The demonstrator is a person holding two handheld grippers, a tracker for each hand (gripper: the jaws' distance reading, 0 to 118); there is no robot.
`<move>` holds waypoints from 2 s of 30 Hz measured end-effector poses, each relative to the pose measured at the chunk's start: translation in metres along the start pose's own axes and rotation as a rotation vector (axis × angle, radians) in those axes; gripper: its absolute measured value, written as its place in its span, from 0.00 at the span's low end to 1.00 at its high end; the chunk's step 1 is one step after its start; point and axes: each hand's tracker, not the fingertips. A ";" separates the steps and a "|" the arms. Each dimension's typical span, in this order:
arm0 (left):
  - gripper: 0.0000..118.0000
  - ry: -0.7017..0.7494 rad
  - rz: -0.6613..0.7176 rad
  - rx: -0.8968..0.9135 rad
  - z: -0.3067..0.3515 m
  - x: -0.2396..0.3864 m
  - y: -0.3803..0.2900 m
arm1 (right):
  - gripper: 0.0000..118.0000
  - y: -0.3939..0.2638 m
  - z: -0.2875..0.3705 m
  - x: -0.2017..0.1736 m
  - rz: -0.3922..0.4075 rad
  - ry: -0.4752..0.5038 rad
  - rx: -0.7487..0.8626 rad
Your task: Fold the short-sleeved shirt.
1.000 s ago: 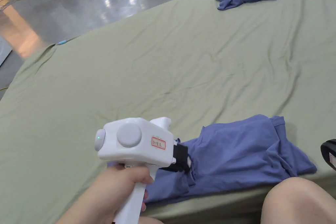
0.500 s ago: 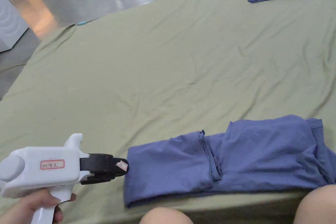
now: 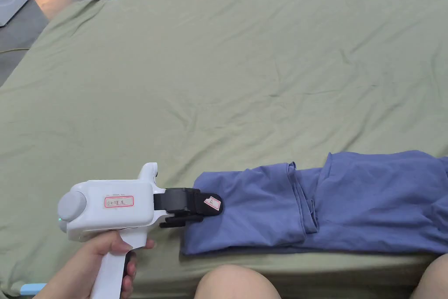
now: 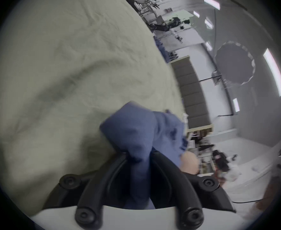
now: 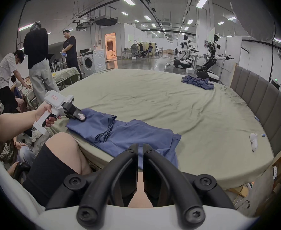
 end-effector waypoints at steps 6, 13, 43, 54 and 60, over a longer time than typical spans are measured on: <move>0.11 -0.010 0.055 0.023 0.028 -0.009 0.007 | 0.06 0.006 0.003 -0.002 0.013 0.001 0.011; 0.11 0.239 0.101 0.066 0.104 0.017 0.022 | 0.06 0.005 0.005 0.004 0.011 0.005 0.038; 0.96 0.183 -0.203 -0.213 -0.176 0.263 -0.006 | 0.06 -0.031 0.038 0.059 -0.150 0.001 0.160; 0.06 0.513 -0.459 -0.241 -0.206 0.245 -0.031 | 0.06 -0.029 0.037 0.053 -0.121 -0.006 0.144; 0.03 0.411 -0.453 -0.214 -0.228 0.258 -0.028 | 0.06 -0.027 0.030 0.041 -0.112 0.016 0.096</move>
